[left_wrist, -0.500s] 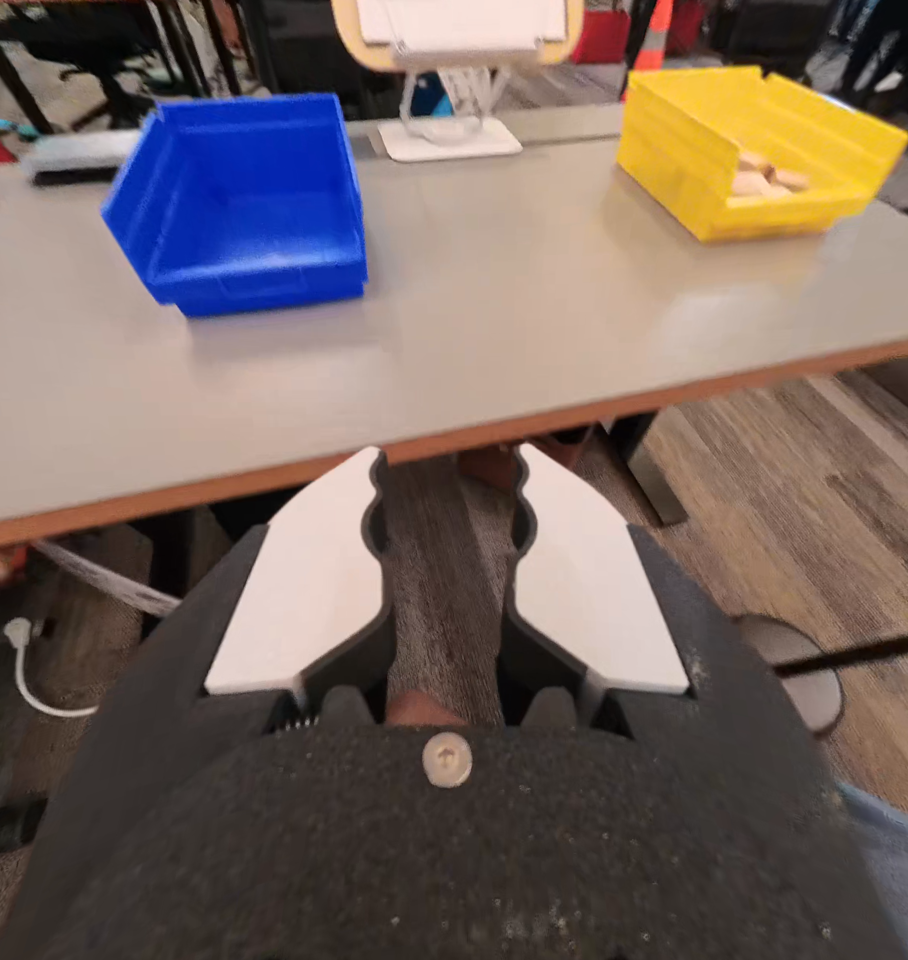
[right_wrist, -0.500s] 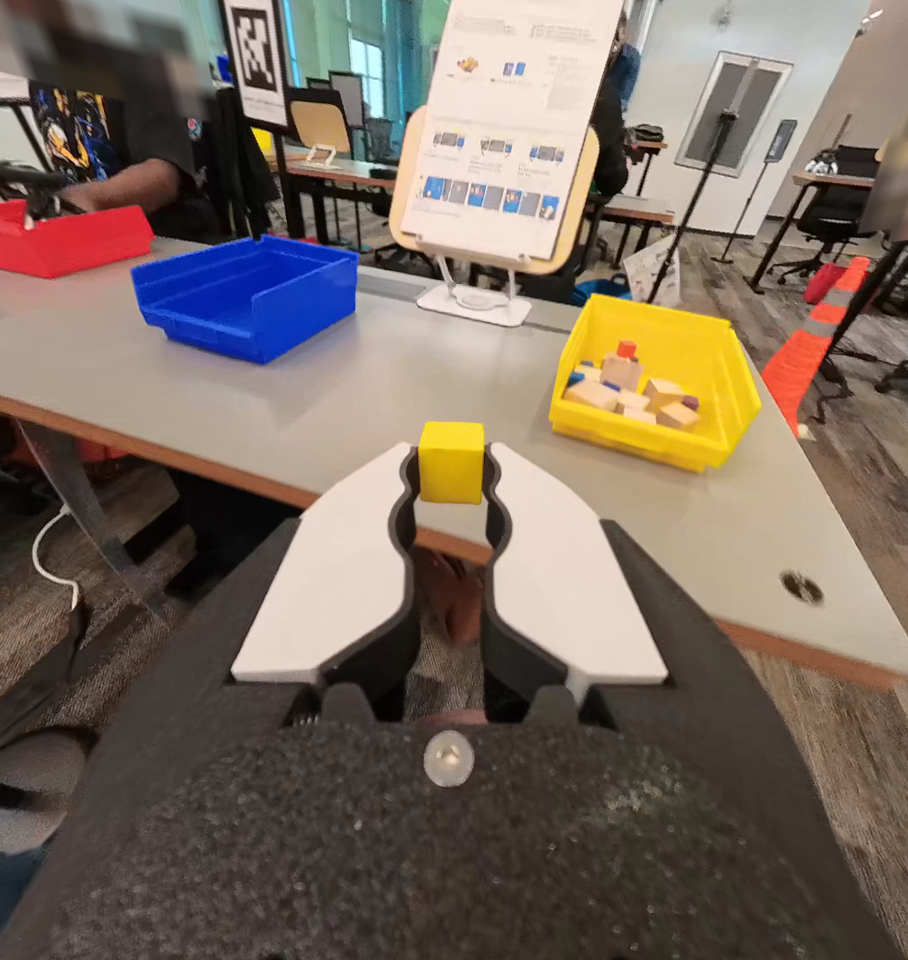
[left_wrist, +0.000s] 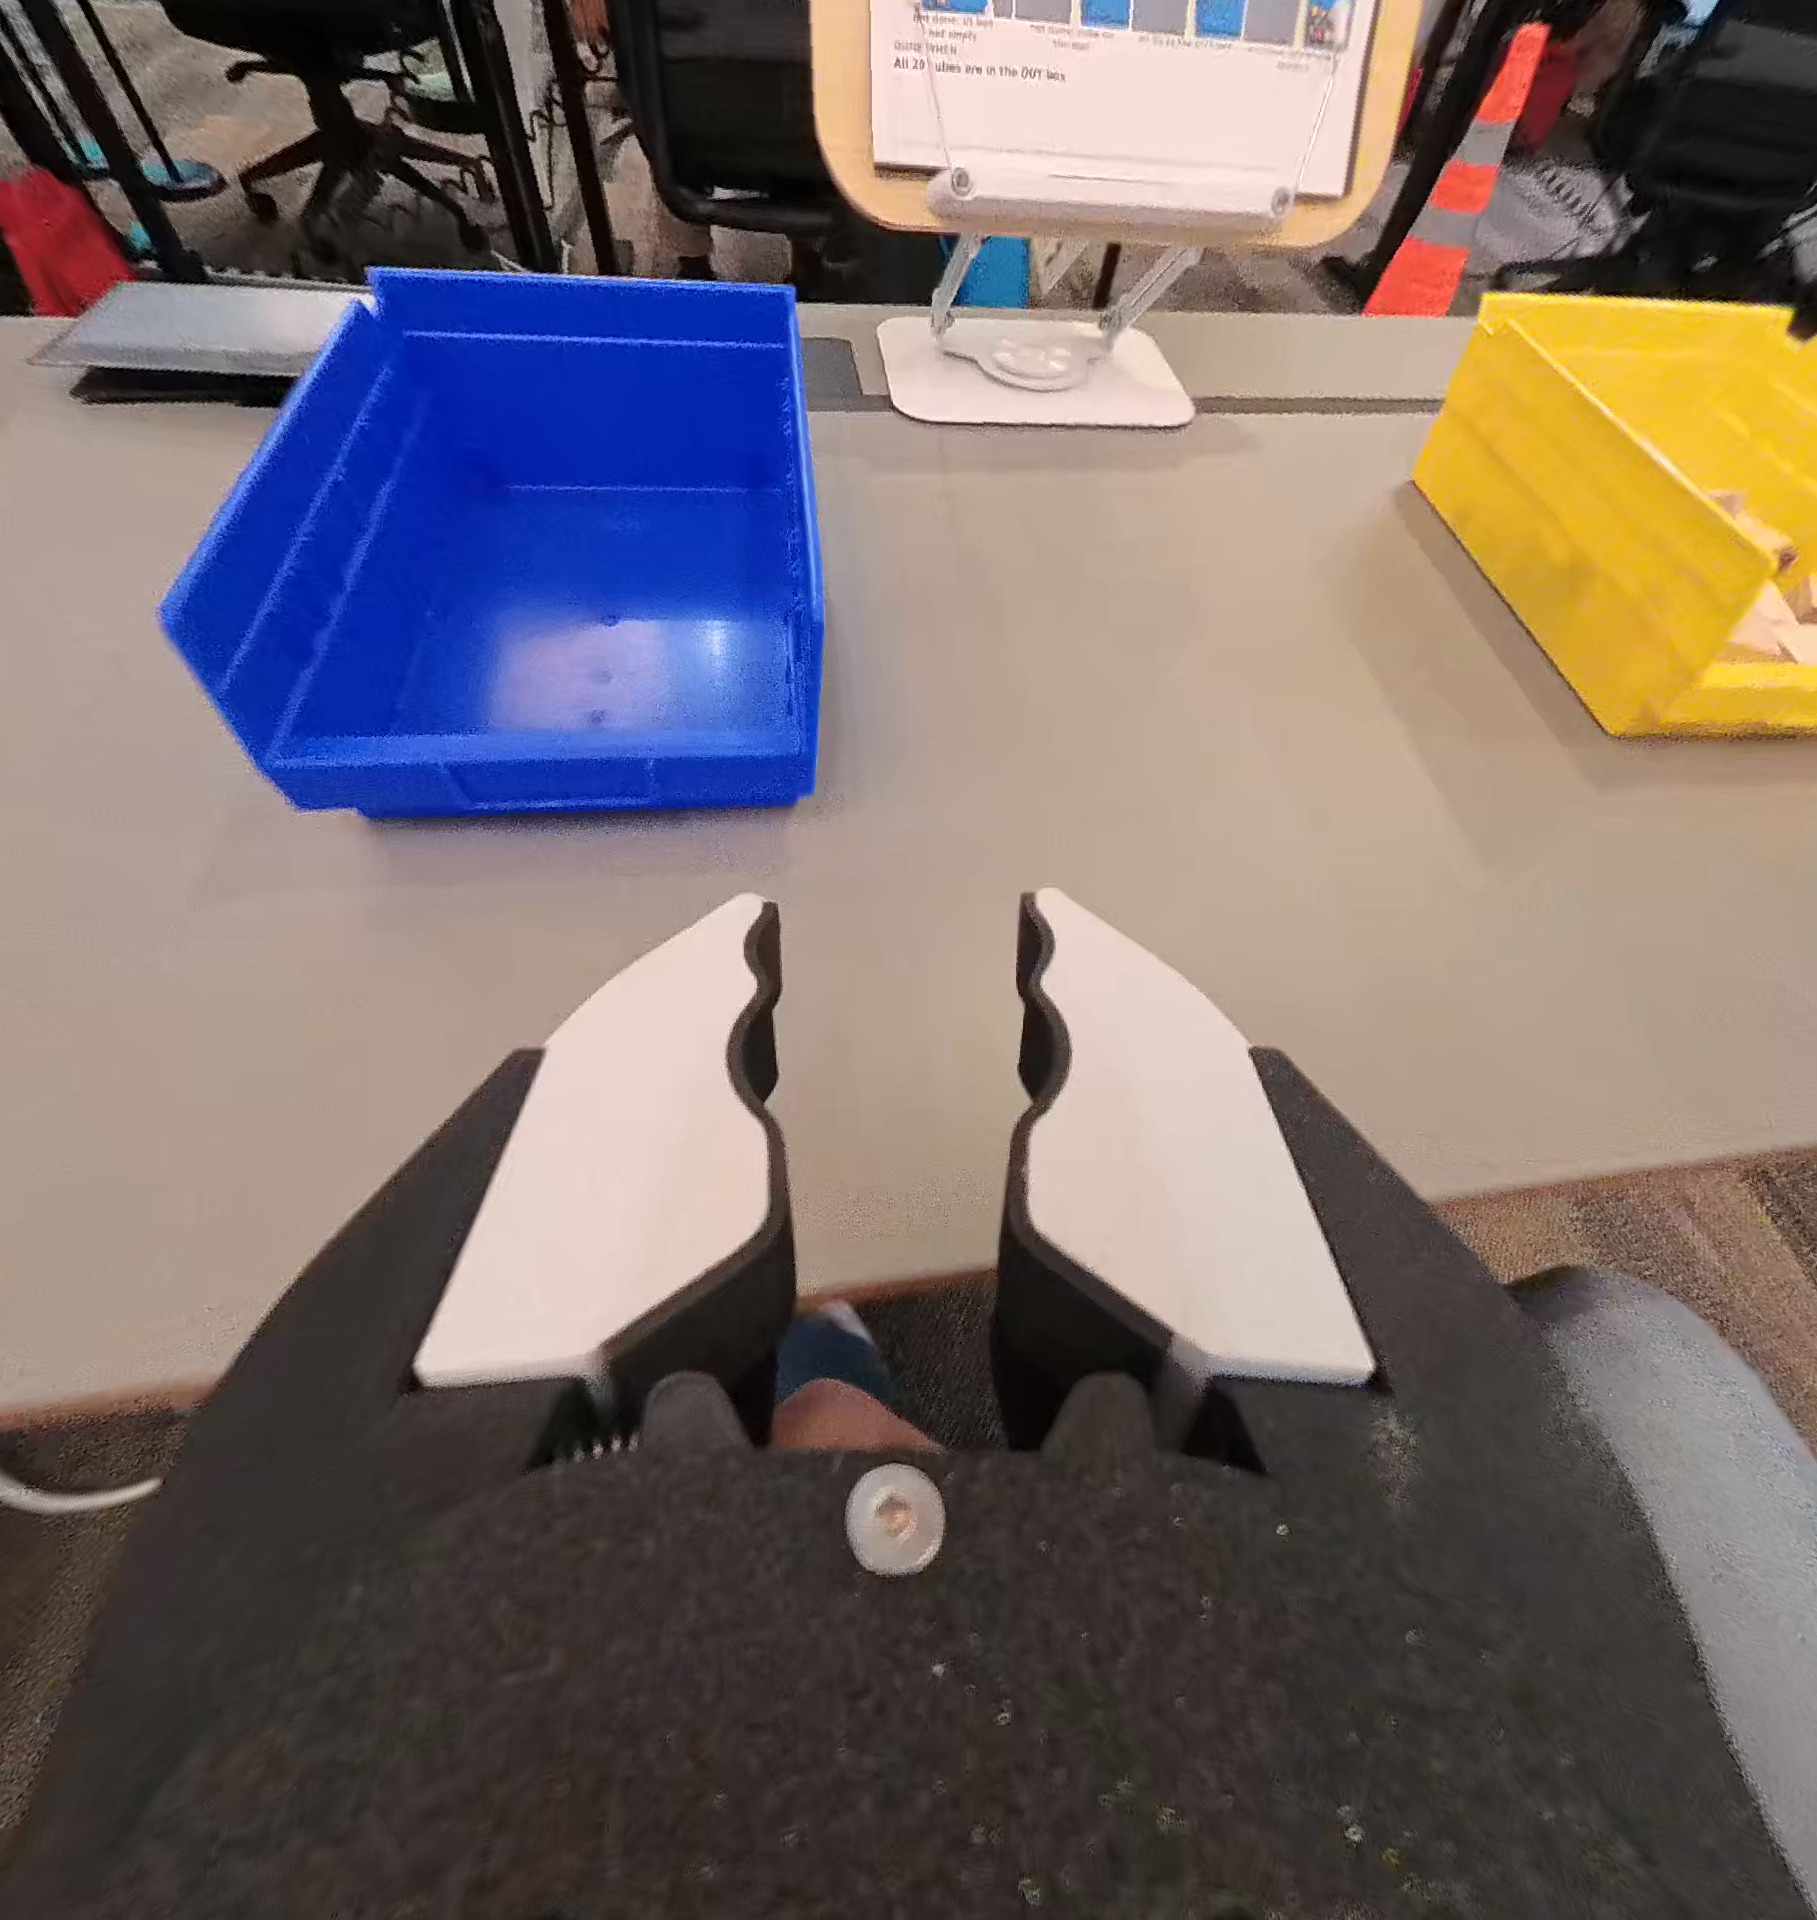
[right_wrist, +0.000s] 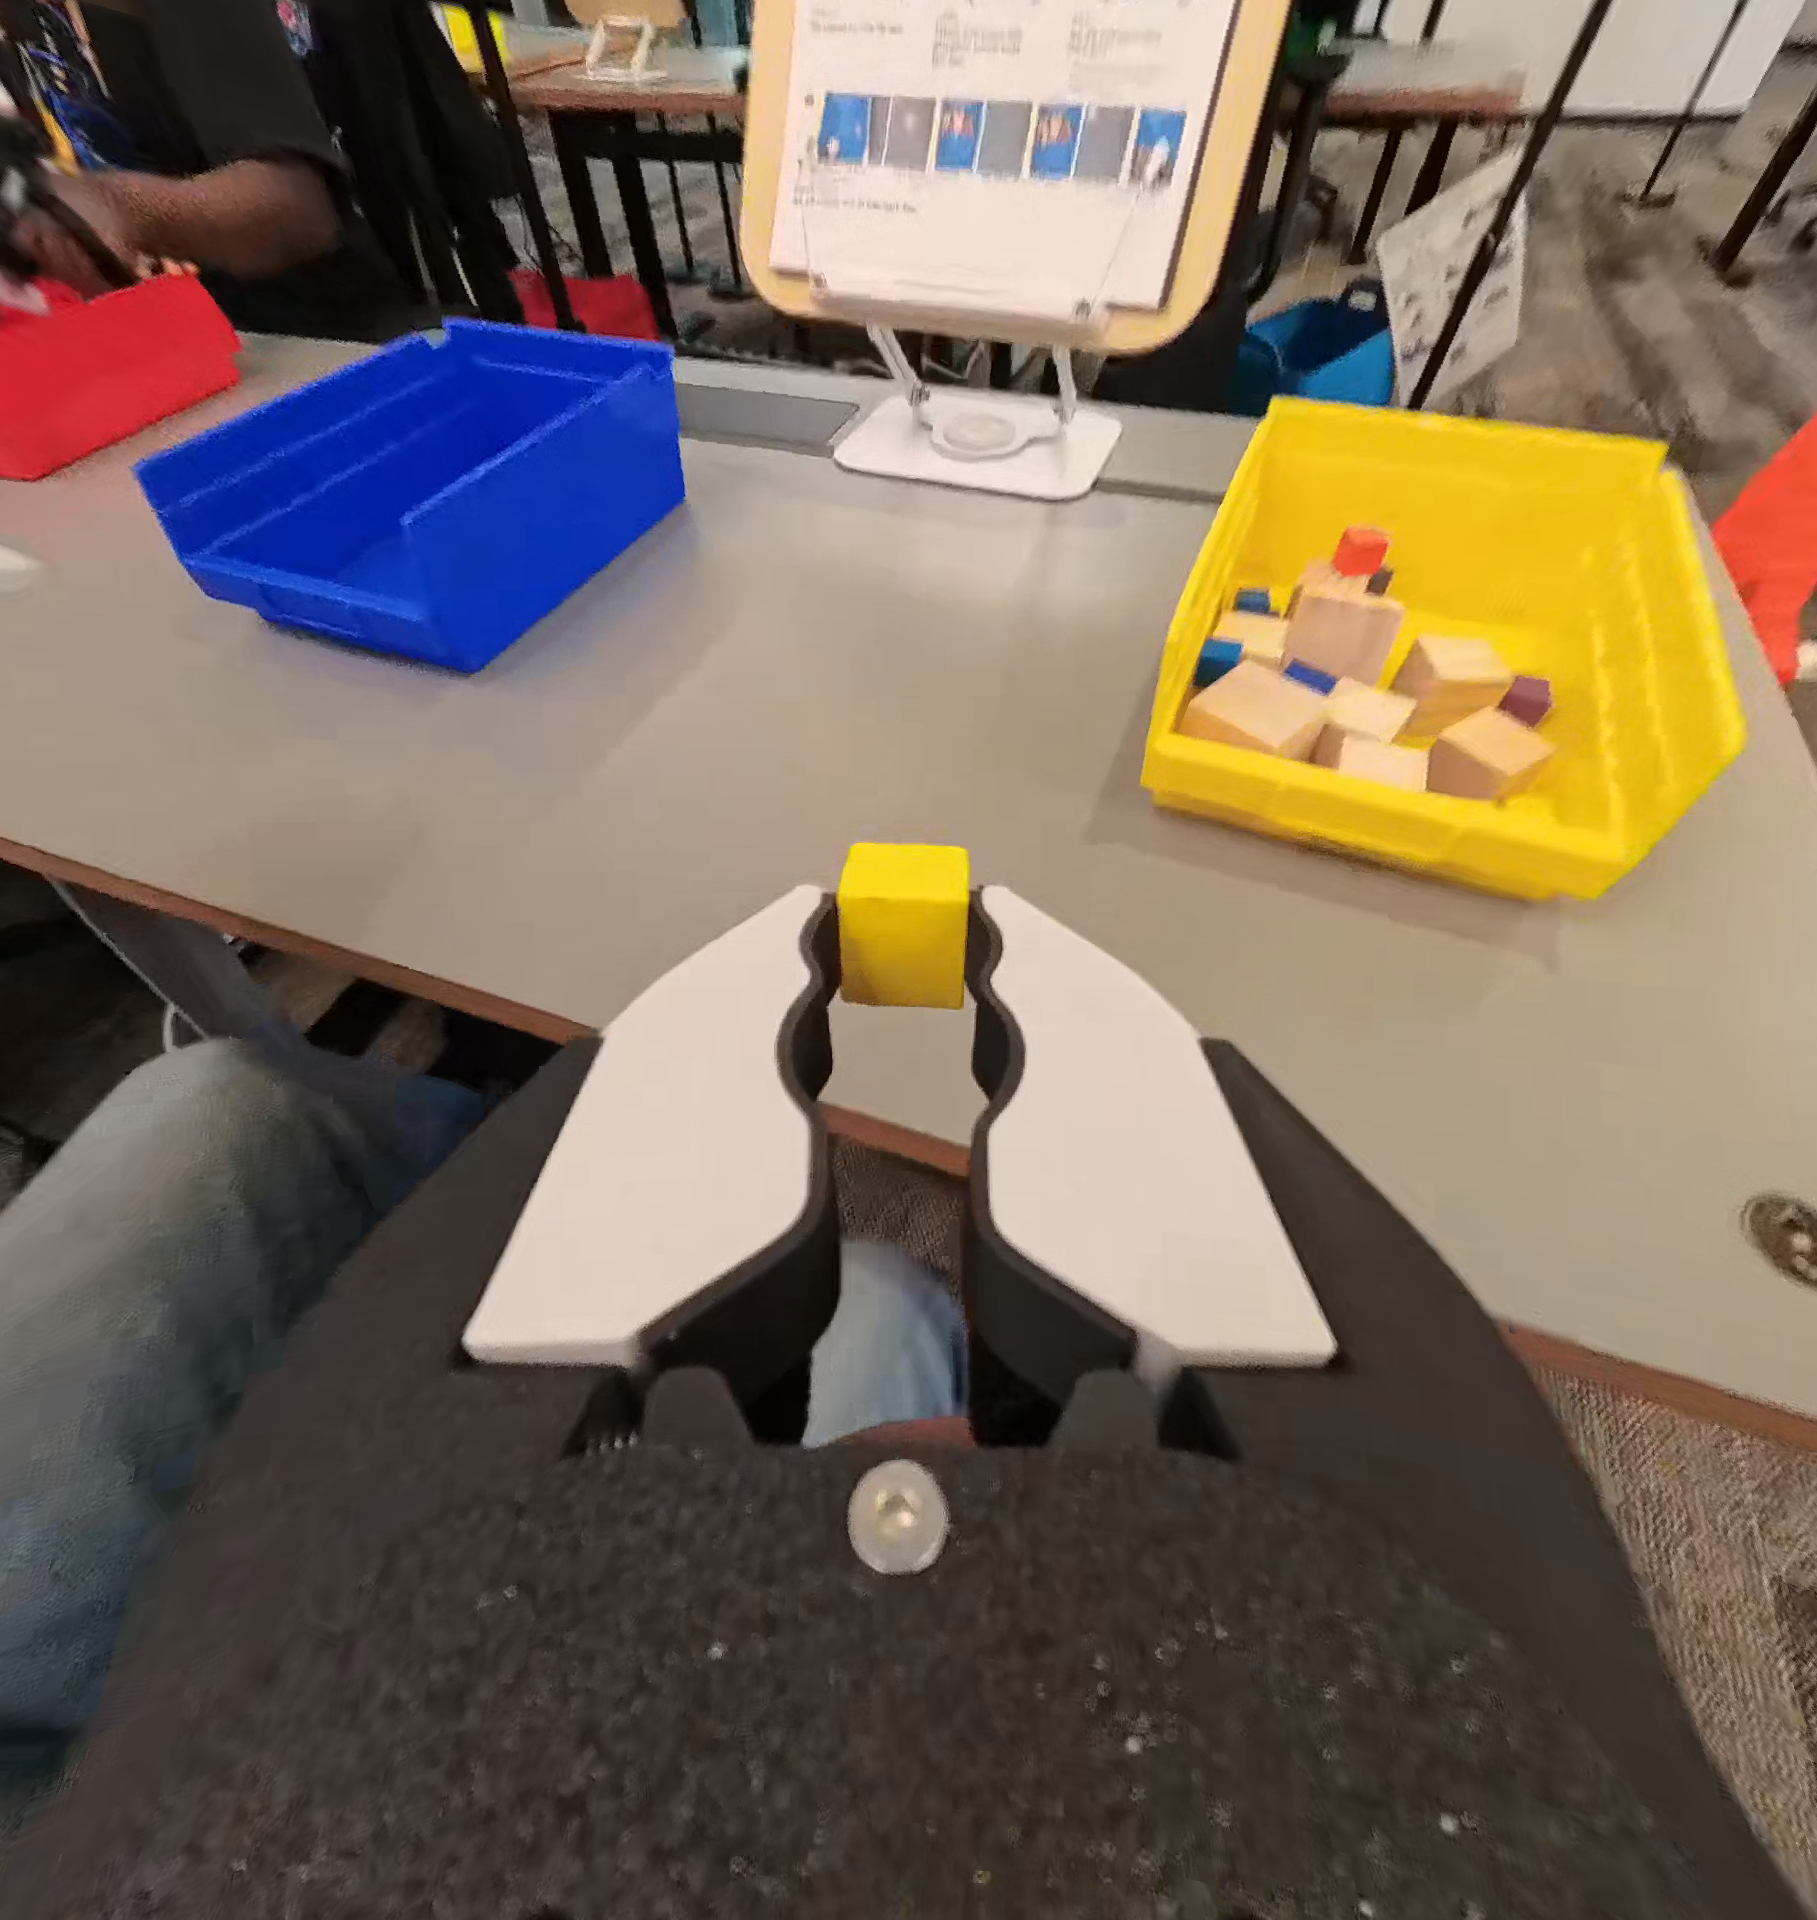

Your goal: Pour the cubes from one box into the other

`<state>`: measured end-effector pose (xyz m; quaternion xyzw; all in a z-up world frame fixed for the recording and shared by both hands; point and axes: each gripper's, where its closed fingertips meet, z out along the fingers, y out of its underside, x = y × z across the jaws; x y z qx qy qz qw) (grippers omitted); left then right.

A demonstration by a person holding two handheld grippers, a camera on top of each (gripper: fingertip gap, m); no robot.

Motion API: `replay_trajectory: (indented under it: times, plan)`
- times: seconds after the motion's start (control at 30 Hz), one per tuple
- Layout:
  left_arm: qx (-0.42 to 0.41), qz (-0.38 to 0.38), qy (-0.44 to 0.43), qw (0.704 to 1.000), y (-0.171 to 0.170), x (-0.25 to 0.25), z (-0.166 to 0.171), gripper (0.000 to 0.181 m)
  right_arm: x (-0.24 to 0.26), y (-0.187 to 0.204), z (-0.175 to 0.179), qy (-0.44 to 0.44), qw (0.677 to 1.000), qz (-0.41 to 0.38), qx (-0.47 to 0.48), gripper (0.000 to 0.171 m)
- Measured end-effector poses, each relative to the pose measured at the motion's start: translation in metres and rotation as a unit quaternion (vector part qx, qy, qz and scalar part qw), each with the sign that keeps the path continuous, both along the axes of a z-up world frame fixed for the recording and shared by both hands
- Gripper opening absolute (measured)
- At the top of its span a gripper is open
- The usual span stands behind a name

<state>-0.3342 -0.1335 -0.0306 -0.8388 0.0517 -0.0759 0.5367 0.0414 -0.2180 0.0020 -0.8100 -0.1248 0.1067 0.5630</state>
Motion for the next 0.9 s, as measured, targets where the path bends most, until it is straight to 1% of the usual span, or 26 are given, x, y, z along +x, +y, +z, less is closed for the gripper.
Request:
replay_trajectory:
  times: [0.03, 0.1, 0.2, 0.3, 0.33, 0.4, 0.47, 0.53, 0.6, 0.7, 0.8, 0.9]
  plan:
    - [-0.003, -0.003, -0.009, 1.0, 0.016, -0.001, -0.008, 0.043, -0.002, 0.0, -0.009, 0.003, 1.0, -0.009, -0.006, 0.022]
    - [-0.017, -0.004, -0.021, 1.0, 0.045, -0.006, -0.025, 0.044, -0.008, -0.001, -0.031, 0.048, 0.998, -0.029, -0.025, 0.022]
    - [-0.037, -0.005, -0.052, 0.998, 0.073, -0.012, -0.044, 0.046, -0.007, 0.013, -0.054, 0.1, 0.991, -0.083, -0.005, 0.022]
    - [-0.039, -0.002, -0.054, 0.998, 0.094, -0.017, -0.051, 0.045, 0.002, 0.055, -0.065, 0.105, 0.989, -0.105, 0.012, 0.022]
    - [-0.041, -0.006, -0.034, 0.999, 0.1, -0.019, -0.051, 0.045, 0.007, 0.072, -0.065, 0.093, 0.99, -0.107, 0.015, 0.022]
    - [-0.032, 0.016, 0.013, 0.999, 0.111, -0.032, -0.048, 0.048, 0.02, 0.103, -0.065, 0.068, 0.992, -0.105, 0.018, 0.022]
    - [-0.021, 0.038, 0.018, 0.999, 0.117, -0.044, -0.044, 0.048, 0.039, 0.13, -0.066, 0.04, 0.993, -0.113, 0.021, 0.022]
    - [-0.009, 0.058, -0.006, 0.998, 0.119, -0.055, -0.042, 0.046, 0.056, 0.152, -0.071, 0.033, 0.992, -0.122, 0.019, 0.022]
    - [-0.011, 0.071, -0.021, 0.997, 0.118, -0.065, -0.049, 0.046, 0.067, 0.17, -0.066, 0.051, 0.991, -0.121, 0.021, 0.022]
    - [-0.019, 0.09, -0.037, 0.995, 0.118, -0.08, -0.061, 0.046, 0.081, 0.19, -0.05, 0.024, 0.99, -0.132, 0.03, 0.022]
    - [-0.022, 0.099, -0.057, 0.993, 0.127, -0.088, -0.068, 0.046, 0.09, 0.209, -0.052, 0.0, 0.99, -0.133, 0.036, 0.022]
    - [-0.026, 0.108, -0.064, 0.992, 0.134, -0.09, -0.075, 0.046, 0.102, 0.242, -0.051, -0.006, 0.992, -0.126, 0.028, 0.022]
